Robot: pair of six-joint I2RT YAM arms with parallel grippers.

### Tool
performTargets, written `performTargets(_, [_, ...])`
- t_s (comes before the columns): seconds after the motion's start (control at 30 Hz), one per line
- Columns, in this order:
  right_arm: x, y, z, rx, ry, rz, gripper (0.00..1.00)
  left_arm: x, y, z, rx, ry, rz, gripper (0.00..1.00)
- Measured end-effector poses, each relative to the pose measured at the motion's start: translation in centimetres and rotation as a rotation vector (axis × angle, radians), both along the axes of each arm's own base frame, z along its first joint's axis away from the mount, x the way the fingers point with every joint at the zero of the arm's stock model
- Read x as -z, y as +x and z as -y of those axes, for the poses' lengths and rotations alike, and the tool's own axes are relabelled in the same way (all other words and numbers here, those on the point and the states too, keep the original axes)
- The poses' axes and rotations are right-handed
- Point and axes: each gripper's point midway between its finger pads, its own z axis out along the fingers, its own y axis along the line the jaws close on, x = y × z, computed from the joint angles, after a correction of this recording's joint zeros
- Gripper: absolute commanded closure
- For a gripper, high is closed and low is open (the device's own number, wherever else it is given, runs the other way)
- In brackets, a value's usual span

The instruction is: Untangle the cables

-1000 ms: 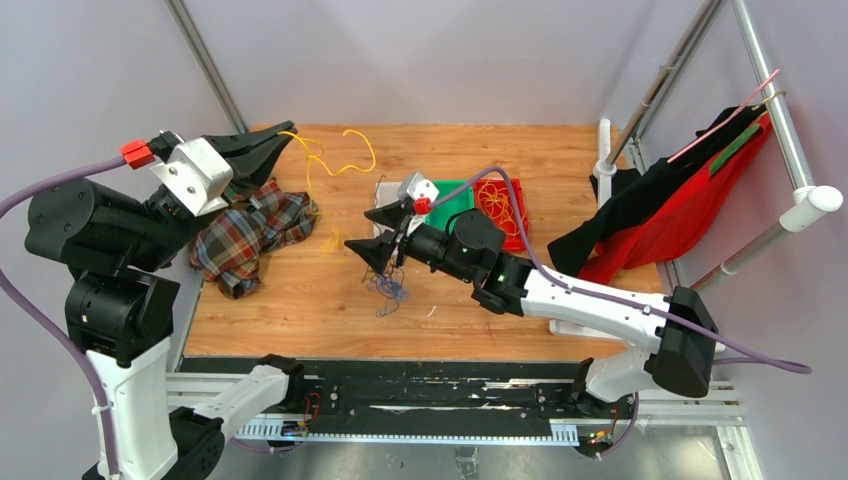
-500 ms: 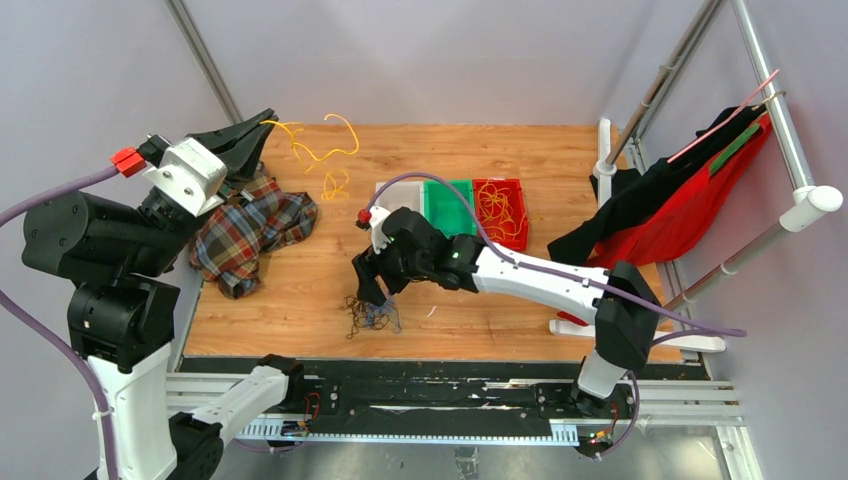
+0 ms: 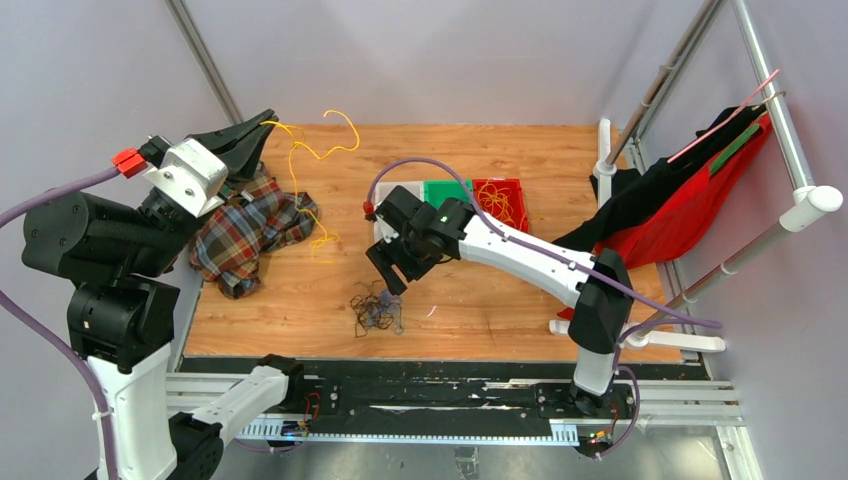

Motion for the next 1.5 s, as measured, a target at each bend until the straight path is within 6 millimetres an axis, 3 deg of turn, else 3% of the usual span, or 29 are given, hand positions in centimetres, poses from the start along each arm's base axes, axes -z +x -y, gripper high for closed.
performTargets(0.23, [-0.6,-2.5,-0.5,-0.101,0.090,-0.075,0.27,0.1,-0.1,0.1,0.007,-0.004,-0.011,0.99])
performTargets(0.33, [-2.5,-2.6,-0.1,-0.110,0.215,0.019,0.27,0.3,-0.3,0.3,0.026,-0.013,-0.030,0.99])
performTargets(0.4, [-5.0,-2.4,-0.1,-0.120,0.347,0.125,0.27,0.6,-0.5,0.6,0.050,-0.016,-0.051,1.00])
performTargets(0.63, [-17.6,-1.4,-0.5,-0.157,0.830,0.548,0.27,2.7,-0.8,2.2,0.145,-0.025,-0.162,1.00])
performTargets(0.77, [-21.7,-0.7,-2.1,-0.202,0.965,0.679,0.27,4.5,-0.4,3.1,0.194,-0.033,-0.244,1.00])
performTargets(0.87, [-23.1,-0.7,-4.0,-0.261,1.025,0.717,0.28,5.6,-0.1,3.7,0.227,-0.041,-0.298,0.99])
performTargets(0.97, [-23.6,-1.4,-6.0,-0.327,1.067,0.714,0.35,6.2,0.0,4.1,0.250,-0.045,-0.331,1.00])
performTargets(1.07, [-24.2,-2.1,-7.5,-0.380,1.109,0.707,0.57,6.7,-0.1,4.3,0.265,-0.048,-0.352,1.00])
performTargets(1.2, [-24.4,-2.5,-8.3,-0.404,1.147,0.692,0.97,7.4,-0.1,4.5,0.276,-0.047,-0.373,1.00])
performTargets(1.3, [-24.4,-1.9,-8.2,-0.369,1.142,0.703,0.99,8.0,-0.2,4.6,0.280,-0.047,-0.389,0.97])
performTargets(1.4, [-24.5,-0.4,-7.5,-0.284,1.111,0.737,0.99,9.0,-0.1,4.6,0.277,-0.046,-0.415,0.74])
performTargets(1.47, [-24.2,1.4,-6.3,-0.191,1.056,0.774,1.00,10.2,0.0,4.5,0.271,-0.037,-0.443,0.51])
performTargets(1.5, [-23.9,2.6,-5.3,-0.129,1.019,0.797,1.00,11.3,0.1,4.6,0.269,-0.029,-0.474,0.45])
